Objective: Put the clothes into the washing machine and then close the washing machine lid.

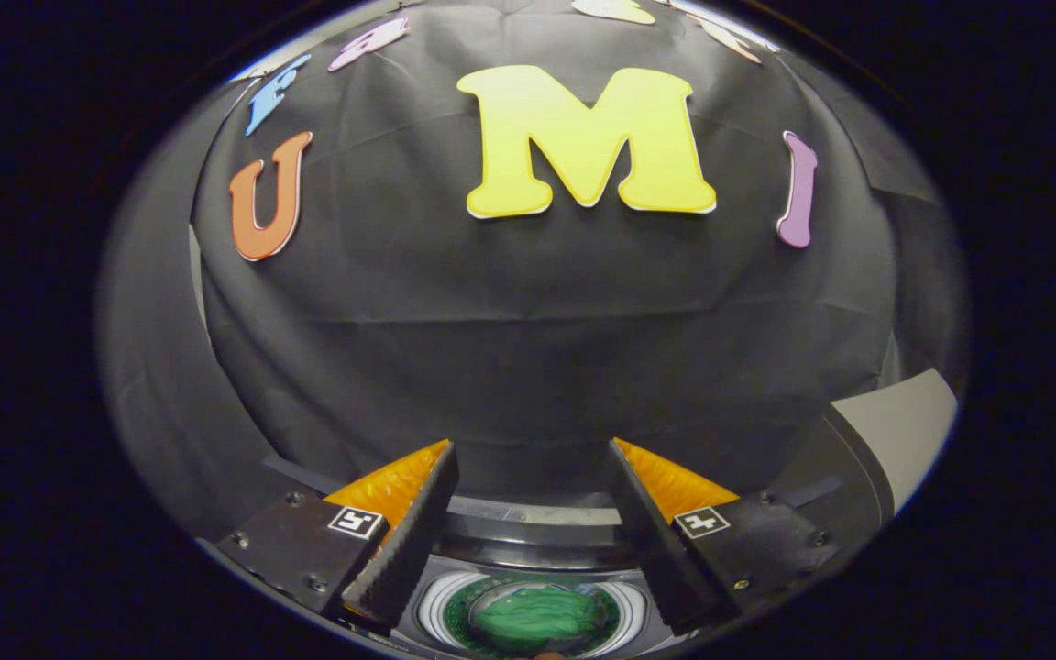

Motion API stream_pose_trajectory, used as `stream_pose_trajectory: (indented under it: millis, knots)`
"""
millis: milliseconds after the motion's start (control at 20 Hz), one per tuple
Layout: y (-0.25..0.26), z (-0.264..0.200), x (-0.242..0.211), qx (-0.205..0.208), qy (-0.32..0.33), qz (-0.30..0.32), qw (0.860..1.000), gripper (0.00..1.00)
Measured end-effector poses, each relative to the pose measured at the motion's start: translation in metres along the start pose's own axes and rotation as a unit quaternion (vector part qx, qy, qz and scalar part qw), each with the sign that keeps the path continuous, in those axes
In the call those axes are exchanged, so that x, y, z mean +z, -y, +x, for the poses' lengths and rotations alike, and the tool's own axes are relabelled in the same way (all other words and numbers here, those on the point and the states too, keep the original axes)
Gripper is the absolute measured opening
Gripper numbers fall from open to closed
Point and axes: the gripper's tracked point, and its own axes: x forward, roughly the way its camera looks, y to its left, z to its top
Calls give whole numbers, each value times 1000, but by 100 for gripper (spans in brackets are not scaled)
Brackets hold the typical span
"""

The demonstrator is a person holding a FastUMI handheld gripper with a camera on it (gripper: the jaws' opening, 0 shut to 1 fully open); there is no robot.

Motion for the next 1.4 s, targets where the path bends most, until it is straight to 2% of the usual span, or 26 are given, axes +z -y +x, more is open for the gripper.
stream_pose_trajectory:
  millis: [300,500,800,1150,1400]
  knots:
    - [-4,-23,-18,0,-1,-1,1000,100]
    - [-5,-23,-23,0,16,-2,1000,100]
    - [-9,-54,-51,3,21,-6,1000,100]
    - [-18,-100,-112,19,31,-79,996,100]
    - [-20,-149,-109,42,56,-90,993,100]
